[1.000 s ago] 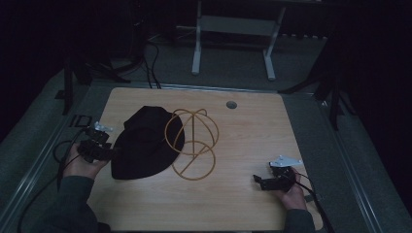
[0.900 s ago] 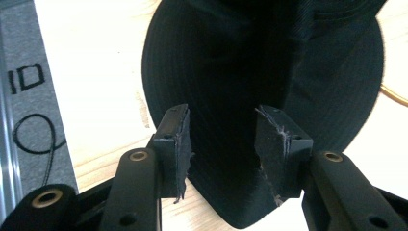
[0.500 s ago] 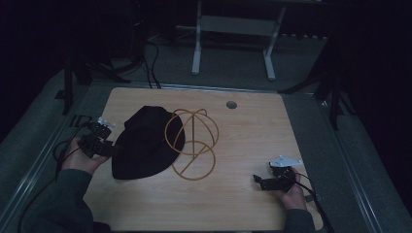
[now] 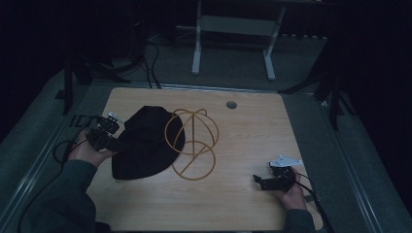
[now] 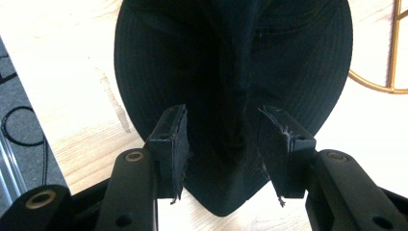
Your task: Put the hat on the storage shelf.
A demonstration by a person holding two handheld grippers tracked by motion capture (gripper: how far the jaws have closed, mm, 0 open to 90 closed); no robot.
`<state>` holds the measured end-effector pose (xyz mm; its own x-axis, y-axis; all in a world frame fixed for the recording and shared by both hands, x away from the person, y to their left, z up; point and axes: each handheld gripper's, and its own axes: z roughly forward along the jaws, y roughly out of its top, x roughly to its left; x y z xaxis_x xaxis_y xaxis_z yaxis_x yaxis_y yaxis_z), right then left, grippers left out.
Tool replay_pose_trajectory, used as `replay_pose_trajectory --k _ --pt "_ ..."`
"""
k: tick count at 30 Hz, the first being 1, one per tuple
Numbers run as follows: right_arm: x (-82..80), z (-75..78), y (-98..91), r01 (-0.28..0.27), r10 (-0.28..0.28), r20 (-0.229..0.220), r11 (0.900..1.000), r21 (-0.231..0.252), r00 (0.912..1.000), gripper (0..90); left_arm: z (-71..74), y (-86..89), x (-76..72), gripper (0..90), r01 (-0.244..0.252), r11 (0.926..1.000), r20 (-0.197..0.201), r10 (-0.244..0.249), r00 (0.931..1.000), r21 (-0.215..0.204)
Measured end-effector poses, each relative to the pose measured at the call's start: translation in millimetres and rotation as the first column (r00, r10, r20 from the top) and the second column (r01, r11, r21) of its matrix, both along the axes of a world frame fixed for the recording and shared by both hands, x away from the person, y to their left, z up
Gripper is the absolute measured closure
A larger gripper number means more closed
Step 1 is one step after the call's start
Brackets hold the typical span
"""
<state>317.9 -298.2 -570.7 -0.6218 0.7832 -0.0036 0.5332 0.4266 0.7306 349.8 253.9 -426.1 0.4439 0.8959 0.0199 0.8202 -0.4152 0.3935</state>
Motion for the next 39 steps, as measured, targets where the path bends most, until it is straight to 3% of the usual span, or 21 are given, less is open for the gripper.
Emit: replay_pose_trajectory --k 11,22,36,39 --pt "0.0 0.0 0.0 0.0 0.0 0.0 1.0 0.0 1.0 11.1 3.5 -8.7 22.4 53.9 0.021 0.9994 -0.067 -0.019 0.9976 0.028" --pt "0.0 0.0 0.0 0.0 0.0 0.001 1.0 0.0 1.0 11.1 -4.4 -15.0 40.4 55.2 0.019 0.9983 -0.136 -0.011 0.9906 0.055" --pt "0.1 0.0 0.0 -0.001 0.001 0.001 1.0 0.0 1.0 11.1 -19.7 -23.5 65.0 57.2 0.039 0.9944 -0.261 -0.012 0.9652 0.099" --pt "0.0 0.0 0.0 0.0 0.0 0.0 1.0 0.0 1.0 11.1 -21.4 -24.8 67.6 65.2 0.069 0.9924 -0.284 -0.037 0.9582 0.102"
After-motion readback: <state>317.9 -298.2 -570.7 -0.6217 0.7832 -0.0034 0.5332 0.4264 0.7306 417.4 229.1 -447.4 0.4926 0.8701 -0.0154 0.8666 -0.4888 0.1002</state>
